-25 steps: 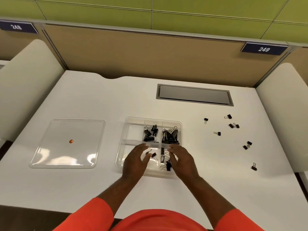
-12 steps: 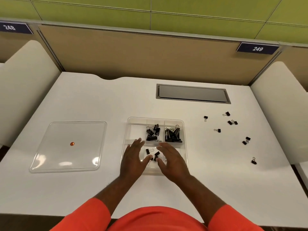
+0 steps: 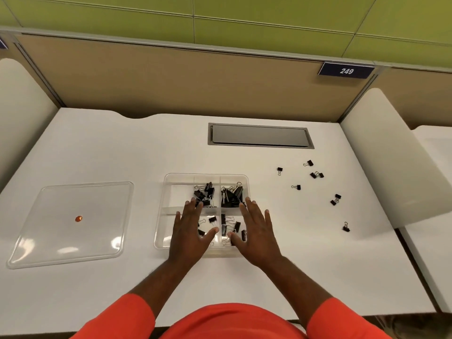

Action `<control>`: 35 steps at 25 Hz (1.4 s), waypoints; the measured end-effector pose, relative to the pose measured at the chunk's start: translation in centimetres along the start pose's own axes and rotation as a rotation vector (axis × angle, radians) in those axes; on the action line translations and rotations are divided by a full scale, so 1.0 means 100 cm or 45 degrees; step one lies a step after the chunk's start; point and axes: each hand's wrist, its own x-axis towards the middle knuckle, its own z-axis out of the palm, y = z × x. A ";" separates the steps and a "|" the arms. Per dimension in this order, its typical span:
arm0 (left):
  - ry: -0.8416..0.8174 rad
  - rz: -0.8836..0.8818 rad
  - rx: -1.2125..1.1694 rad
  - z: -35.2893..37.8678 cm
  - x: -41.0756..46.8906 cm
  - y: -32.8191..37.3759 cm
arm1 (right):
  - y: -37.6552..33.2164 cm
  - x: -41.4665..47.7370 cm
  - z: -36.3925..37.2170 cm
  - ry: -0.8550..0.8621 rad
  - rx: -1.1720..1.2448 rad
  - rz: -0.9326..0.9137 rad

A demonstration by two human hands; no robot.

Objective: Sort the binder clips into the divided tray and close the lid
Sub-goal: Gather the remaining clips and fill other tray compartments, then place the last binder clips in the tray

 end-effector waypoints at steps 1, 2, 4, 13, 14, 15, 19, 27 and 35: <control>0.012 0.012 0.010 0.004 0.003 0.008 | 0.008 -0.003 -0.003 0.003 -0.002 0.009; 0.027 0.019 0.025 0.008 0.006 0.016 | 0.018 -0.006 -0.006 0.009 -0.009 0.013; 0.040 0.024 0.066 0.017 0.011 0.030 | 0.036 -0.012 -0.011 -0.012 -0.030 0.018; -0.096 0.020 0.117 0.104 0.013 0.124 | 0.171 -0.028 -0.045 -0.035 -0.046 0.110; -0.116 0.017 0.122 0.116 0.015 0.135 | 0.187 -0.029 -0.048 -0.036 -0.049 0.123; -0.129 0.020 0.133 0.127 0.017 0.145 | 0.203 -0.029 -0.050 -0.041 -0.052 0.131; -0.166 0.025 0.161 0.169 0.034 0.177 | 0.260 -0.028 -0.057 -0.089 -0.058 0.137; -0.247 -0.014 0.226 0.222 0.076 0.215 | 0.337 0.006 -0.070 -0.117 -0.021 0.125; -0.289 0.067 0.281 0.256 0.159 0.218 | 0.374 0.084 -0.067 -0.038 -0.039 0.127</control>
